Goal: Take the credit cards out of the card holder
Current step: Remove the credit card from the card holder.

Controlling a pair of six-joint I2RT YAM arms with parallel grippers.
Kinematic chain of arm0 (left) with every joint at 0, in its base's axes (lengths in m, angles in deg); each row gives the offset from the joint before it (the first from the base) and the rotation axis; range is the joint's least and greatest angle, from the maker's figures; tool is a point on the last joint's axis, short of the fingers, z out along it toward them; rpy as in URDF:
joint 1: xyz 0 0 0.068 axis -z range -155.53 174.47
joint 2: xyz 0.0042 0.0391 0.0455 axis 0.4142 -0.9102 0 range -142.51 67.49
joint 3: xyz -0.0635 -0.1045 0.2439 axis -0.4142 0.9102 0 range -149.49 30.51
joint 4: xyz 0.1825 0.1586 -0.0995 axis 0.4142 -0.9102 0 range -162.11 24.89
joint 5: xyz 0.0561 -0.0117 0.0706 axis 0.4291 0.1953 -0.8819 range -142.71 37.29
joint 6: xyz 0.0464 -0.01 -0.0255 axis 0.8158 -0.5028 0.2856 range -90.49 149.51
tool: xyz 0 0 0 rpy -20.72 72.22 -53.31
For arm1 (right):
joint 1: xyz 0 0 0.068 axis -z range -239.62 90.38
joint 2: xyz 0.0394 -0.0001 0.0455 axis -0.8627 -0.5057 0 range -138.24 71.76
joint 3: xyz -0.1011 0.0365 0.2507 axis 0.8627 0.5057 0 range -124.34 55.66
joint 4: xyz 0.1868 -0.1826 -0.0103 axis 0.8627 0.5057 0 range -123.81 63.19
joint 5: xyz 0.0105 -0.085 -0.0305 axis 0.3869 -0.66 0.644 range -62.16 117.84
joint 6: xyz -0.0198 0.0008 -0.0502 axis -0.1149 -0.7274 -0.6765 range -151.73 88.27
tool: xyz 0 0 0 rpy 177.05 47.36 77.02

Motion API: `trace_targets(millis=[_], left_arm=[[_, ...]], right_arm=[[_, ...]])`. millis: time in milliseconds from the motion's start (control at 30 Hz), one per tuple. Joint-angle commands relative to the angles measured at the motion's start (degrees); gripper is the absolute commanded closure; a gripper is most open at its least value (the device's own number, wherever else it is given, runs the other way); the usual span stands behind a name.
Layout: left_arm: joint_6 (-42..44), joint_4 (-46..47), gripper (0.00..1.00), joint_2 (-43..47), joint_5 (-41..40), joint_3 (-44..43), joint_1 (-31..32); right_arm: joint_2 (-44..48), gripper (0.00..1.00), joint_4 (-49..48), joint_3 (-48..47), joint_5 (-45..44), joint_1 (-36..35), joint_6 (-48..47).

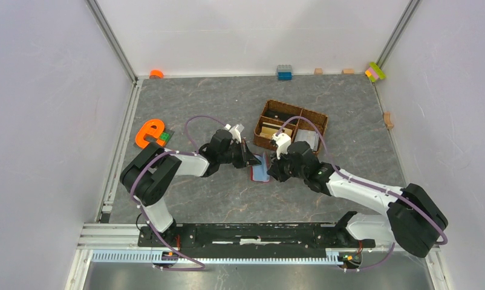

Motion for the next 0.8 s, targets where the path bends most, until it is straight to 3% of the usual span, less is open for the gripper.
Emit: trace_targets(millis=[0,67,167,367,500,767], left_arm=[[1.6,0.7,0.98,0.4,2.5,-1.5,0.3],[1.6,0.7,0.98,0.4,2.6,-1.6,0.3],[1.6,0.7,0.98,0.4,2.7,-1.6,0.3],[1.6,0.7,0.98,0.6,2.7,-1.5,0.4],[1.6,0.7,0.98,0.5,2.8,-1.5,0.3],[1.6,0.6,0.98,1.3,2.7,-1.2,0.3]], right_arm=[[-0.1,0.87,-4.5,1.2,4.2,2.7,1.4],[-1.1,0.82,-6.1,1.7,7.8,3.8,2.1],[-2.3,0.68,-7.6,2.1,11.3,4.8,3.0],[-2.2,0.64,-8.2,2.6,11.8,5.3,3.2],[-2.4,0.47,-7.4,2.3,10.3,5.4,3.0],[-4.0,0.42,-5.6,1.5,6.9,5.5,2.0]])
